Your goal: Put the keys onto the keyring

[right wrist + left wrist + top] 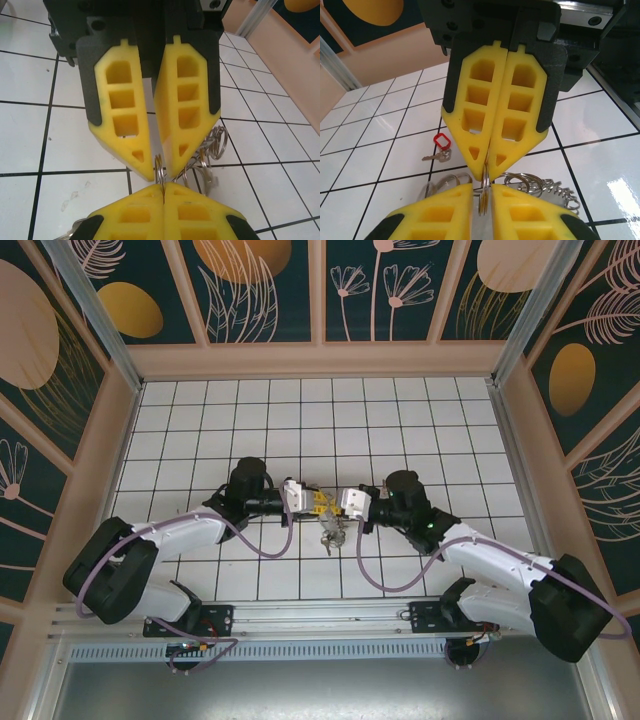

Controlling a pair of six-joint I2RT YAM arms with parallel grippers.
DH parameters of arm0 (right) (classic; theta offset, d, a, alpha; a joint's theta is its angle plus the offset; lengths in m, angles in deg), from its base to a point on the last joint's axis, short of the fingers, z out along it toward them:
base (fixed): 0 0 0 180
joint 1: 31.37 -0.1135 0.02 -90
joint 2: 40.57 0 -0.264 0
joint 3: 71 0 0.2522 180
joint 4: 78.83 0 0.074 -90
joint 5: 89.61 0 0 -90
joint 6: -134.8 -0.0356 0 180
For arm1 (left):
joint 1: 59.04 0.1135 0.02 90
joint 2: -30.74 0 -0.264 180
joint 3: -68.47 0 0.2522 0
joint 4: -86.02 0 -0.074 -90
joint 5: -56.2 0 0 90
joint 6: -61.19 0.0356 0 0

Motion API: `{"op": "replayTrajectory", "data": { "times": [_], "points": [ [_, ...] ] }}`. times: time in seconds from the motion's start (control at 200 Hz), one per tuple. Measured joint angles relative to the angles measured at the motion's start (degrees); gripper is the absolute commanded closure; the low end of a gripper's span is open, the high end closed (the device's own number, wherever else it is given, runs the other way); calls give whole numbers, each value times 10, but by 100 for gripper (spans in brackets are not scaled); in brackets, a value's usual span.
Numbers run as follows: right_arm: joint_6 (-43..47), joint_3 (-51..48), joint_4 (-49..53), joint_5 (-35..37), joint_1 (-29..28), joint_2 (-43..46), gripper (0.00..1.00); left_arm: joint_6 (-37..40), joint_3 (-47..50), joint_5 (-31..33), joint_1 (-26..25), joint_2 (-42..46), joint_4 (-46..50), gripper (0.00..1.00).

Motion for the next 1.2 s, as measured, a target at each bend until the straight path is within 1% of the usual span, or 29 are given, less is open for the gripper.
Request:
{"op": "replayTrajectory", "data": {
  "times": [0.065, 0.125, 0.16, 0.225, 0.46, 0.505, 0.541, 0.606, 0.656, 0.796, 0.956, 1.121, 1.201],
  "points": [
    [0, 2, 0, 2, 0, -1, 100, 0, -2, 0, 0, -2, 0, 83],
    [0, 3, 0, 2, 0, -1, 100, 0, -2, 0, 0, -2, 0, 86],
    [0, 3, 0, 2, 0, -1, 100, 0, -2, 0, 0, -2, 1, 90],
    [0, 3, 0, 3, 0, -1, 100, 4, -2, 1, 0, -2, 1, 100],
    [3, 6, 10, 2, 0, -2, 100, 16, -2, 6, 0, -2, 4, 100],
    [7, 10, 20, 1, 0, -2, 90, 18, 1, 7, 0, 0, 1, 100],
    [11, 14, 30, -3, 0, -2, 85, 19, 5, 7, -1, 3, -3, 100],
    [20, 23, 47, -15, 3, -1, 79, 19, 16, 8, -2, 13, -13, 100],
    [28, 29, 59, -27, 7, 0, 77, 19, 22, 8, -1, 21, -17, 100],
    [34, 39, 93, -50, 20, 3, 77, 19, 24, -4, -1, 38, -22, 100],
    [39, 56, 125, -70, 23, 4, 82, 20, 24, -30, -1, 40, -32, 100],
    [43, 62, 134, -83, 23, 6, 82, 20, 24, -50, -1, 40, -37, 100],
    [44, 62, 134, -87, 23, 7, 86, 20, 24, -52, 0, 39, -39, 100]
  ]
}}
